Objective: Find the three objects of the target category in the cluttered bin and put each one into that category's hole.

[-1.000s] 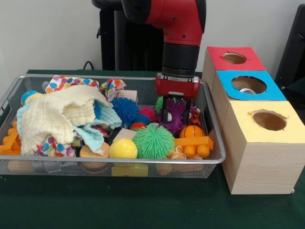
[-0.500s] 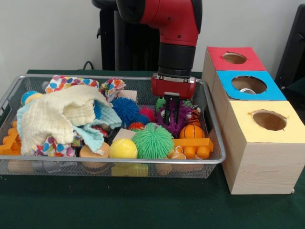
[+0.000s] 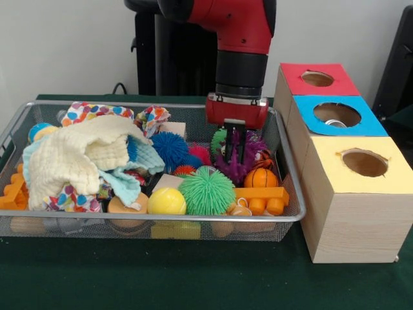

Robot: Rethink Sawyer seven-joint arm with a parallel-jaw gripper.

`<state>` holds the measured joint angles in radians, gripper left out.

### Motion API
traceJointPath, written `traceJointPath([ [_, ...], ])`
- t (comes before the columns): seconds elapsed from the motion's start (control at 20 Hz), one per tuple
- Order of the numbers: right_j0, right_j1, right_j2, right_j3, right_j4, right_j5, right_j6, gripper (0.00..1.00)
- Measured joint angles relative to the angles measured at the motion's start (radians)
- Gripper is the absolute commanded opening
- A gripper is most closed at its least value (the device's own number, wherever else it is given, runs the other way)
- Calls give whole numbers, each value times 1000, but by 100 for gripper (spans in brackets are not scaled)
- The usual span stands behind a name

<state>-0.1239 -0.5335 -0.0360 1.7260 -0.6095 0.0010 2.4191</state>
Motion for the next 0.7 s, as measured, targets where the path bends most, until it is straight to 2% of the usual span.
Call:
traceJointPath([
  [0.45, -145, -195, 129, 97, 93, 263, 0, 0],
  [0.6, -205, -262, 177, 134, 120, 333, 0, 0],
  [0.7, -233, -285, 203, 150, 129, 344, 0, 0],
])
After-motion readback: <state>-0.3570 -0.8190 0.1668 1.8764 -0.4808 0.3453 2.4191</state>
